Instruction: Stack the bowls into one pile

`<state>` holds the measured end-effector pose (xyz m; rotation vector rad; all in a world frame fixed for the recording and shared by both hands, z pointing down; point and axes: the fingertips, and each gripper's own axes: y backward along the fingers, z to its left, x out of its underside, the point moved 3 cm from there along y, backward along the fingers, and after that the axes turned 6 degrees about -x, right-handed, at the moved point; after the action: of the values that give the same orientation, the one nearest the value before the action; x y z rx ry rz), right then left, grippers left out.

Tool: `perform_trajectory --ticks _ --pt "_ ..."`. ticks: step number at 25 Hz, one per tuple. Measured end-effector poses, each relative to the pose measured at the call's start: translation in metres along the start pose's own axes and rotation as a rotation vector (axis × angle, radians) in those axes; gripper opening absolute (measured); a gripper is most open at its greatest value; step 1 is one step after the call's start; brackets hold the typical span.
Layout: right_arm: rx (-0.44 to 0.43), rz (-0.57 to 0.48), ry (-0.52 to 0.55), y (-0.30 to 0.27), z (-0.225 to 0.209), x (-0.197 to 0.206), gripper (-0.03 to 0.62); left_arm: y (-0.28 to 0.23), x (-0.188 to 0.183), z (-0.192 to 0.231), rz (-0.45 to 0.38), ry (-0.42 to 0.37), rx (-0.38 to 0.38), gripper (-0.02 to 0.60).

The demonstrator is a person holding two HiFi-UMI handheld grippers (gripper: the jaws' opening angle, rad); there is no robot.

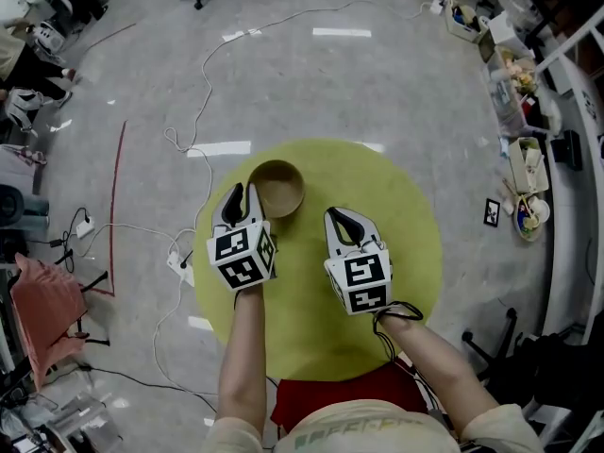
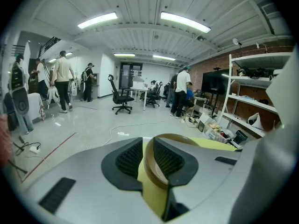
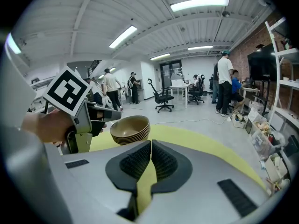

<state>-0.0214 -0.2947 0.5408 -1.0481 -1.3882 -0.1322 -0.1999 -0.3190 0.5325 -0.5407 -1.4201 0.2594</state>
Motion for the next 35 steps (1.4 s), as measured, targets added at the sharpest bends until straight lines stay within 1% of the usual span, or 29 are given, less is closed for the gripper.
perform_trajectory --ticks 8,16,19,25,35 --pt "0.013 -0.038 0.017 0.018 0.014 -0.010 0.037 0.031 -0.017 0.006 -0.062 0.006 0.007 0.066" --pt "0.025 -0.089 0.039 0.047 0.033 -0.027 0.037 0.074 -0.035 0.002 -0.124 -0.019 0.044 0.063" --pt "0.028 -0.109 0.050 0.058 0.042 -0.031 0.037 0.091 -0.040 0.002 -0.145 -0.014 0.055 0.050" --pt "0.038 -0.150 0.066 0.078 0.053 -0.036 0.037 0.119 -0.044 0.005 -0.172 -0.008 0.073 0.037" --pt "0.060 -0.173 0.066 0.112 0.072 -0.038 0.037 0.165 -0.042 0.010 -0.198 -0.004 0.092 0.025"
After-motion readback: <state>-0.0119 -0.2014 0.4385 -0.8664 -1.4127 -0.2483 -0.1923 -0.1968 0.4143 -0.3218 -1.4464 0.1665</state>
